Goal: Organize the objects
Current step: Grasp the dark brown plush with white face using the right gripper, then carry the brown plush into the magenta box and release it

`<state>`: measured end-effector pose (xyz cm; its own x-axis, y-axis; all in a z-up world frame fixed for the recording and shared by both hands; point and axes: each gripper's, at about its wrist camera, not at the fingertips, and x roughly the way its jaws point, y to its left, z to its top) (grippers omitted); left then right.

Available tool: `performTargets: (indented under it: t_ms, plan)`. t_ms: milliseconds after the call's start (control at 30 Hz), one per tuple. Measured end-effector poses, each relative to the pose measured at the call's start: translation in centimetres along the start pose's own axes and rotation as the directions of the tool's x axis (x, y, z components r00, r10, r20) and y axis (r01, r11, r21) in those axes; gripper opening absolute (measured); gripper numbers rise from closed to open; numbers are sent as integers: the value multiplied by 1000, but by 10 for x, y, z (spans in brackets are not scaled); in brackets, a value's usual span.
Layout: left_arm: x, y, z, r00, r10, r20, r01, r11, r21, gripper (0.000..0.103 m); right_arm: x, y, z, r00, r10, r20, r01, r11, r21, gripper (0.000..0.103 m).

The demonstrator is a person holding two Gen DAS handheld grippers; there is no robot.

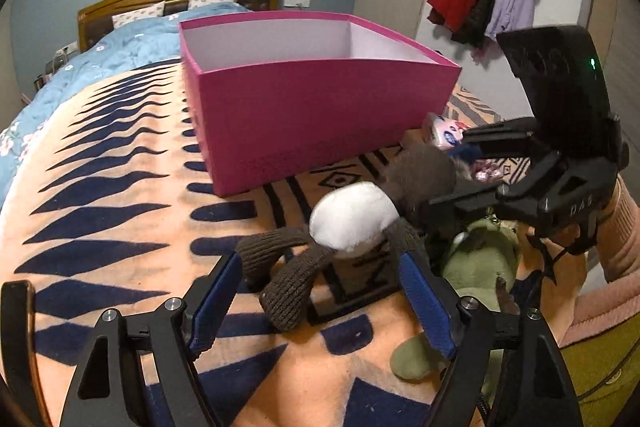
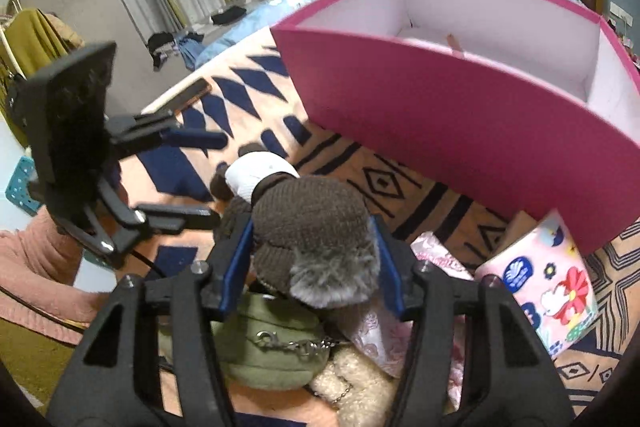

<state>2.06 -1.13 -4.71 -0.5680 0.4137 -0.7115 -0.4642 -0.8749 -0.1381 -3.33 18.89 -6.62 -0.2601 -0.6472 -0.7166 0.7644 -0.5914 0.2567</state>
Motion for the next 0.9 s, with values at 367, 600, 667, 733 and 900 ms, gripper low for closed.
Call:
performTargets:
  t_ms: [367,600,667,733,900]
  plan:
    - [-21,-16,39,994,-63,89,60,997,45,48,-54,2,20,991,-14,134,19,999,-30,58]
    - [-41,-19,86,984,-52,172,37,996,84,46,-90,-1,56,972,-34,233,54,995,-82,58]
    - [-40,-17,98,983,-28,181,11,995,96,46,-93,-3,71,966,-42,254,68,993,-97,58]
    - [-36,-13,114,984,-8,179,-10,995,101,46,-91,-8,86,963,-48,266,78,992,-104,58]
    - [-13,6,139,991,34,132,-45,996,82,46,-72,-31,113,970,-46,239,69,994,-86,58]
